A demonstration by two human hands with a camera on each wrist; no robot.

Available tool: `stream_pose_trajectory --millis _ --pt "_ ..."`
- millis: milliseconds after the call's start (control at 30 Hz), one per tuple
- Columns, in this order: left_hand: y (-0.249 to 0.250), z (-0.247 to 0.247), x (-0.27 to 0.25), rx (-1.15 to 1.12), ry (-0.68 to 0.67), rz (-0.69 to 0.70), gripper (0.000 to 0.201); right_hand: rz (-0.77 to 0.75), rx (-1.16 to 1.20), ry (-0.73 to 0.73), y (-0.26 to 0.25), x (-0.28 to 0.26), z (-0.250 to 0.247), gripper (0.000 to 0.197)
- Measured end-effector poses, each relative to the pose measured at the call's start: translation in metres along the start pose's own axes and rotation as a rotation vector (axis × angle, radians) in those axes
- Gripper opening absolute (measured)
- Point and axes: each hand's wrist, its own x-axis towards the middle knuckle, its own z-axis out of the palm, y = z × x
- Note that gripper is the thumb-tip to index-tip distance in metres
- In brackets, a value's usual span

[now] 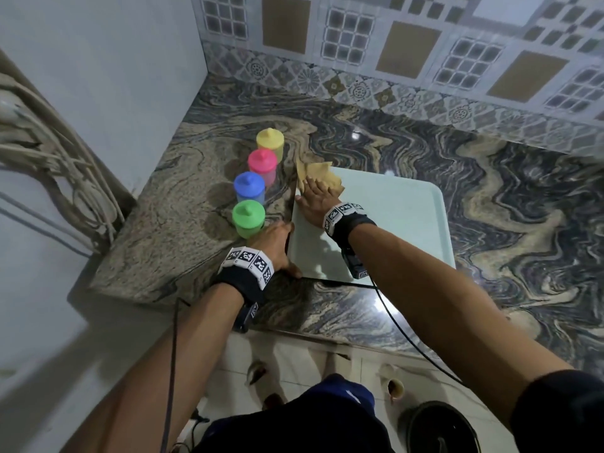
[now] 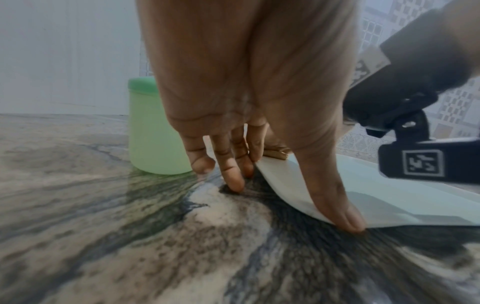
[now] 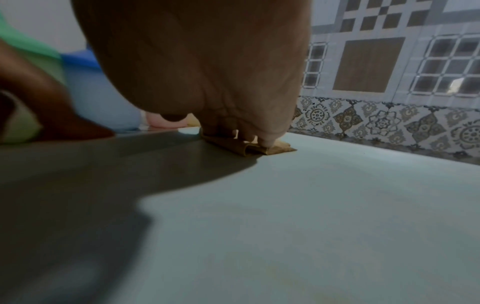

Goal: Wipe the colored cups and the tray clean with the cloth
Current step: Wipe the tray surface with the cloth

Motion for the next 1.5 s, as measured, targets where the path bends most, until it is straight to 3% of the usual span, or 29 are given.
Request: stream_pose_trajectory --millis 233,400,833,867,1000,1233,1500 --pt "-0.001 0.0 0.0 -0.049 -0.005 -0.026 0.106 -0.058 -0.004 -0.036 -0.005 -0.037 0.02 0.063" --pt "-0.008 0.007 0.005 -0.132 0.015 -0.041 0.116 -0.093 -0.021 -0.057 -0.011 -0.068 0.031 0.061" --pt "-0.004 0.003 0.0 -0.099 0.029 0.003 0.054 -0.184 0.045 -0.051 -0.023 -0.144 0.057 0.055" --pt "-0.003 0.003 0.001 -0.089 0.02 0.017 0.055 -0.189 0.057 -0.05 -0.023 -0.147 0.061 0.055" --pt "-0.001 0.005 0.001 -0.005 0.036 0.026 0.089 -0.183 0.083 -0.031 -0.026 -0.155 0.063 0.053" --pt "0.005 -0.002 0.003 0.137 -0.04 0.028 0.087 -0.168 0.118 -0.021 -0.019 -0.155 0.057 0.049" --pt "-0.001 0.0 0.0 0.207 -0.077 0.046 0.116 -0.102 0.141 0.058 0.015 -0.187 0.06 0.048"
